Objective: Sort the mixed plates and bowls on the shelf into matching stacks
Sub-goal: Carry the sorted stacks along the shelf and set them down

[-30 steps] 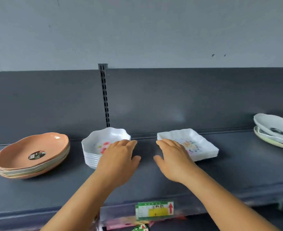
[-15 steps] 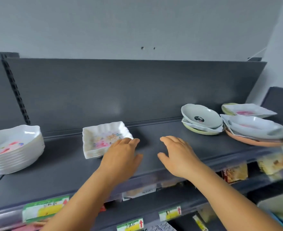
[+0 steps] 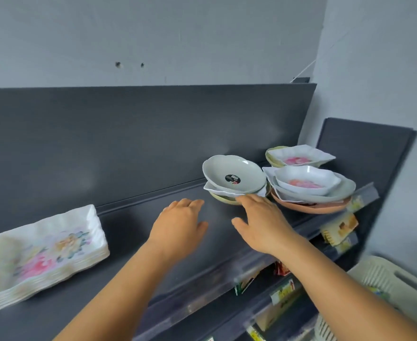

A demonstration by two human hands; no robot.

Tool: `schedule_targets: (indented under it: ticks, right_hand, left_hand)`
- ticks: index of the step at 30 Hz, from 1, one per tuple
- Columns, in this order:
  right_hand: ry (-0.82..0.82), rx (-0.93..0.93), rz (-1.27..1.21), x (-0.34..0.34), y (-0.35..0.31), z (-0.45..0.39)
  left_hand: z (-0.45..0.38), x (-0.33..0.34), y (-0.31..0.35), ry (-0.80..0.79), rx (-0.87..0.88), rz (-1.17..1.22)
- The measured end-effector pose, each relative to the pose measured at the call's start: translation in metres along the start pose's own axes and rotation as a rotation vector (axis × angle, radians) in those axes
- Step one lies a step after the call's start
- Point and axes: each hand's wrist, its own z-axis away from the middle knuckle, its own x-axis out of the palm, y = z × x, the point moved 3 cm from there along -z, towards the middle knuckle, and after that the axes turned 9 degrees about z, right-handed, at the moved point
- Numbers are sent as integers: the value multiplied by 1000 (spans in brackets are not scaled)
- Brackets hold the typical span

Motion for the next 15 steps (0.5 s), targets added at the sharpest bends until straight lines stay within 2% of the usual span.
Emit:
schedule_targets:
  ticks: [8, 15]
  right_hand:
    - [48, 161, 11, -1, 59, -36]
    - [62, 229, 18, -5, 122, -57]
  left_hand:
    - [-80, 24, 14, -11, 43, 73]
    - [-116, 52, 51, -37, 127, 54]
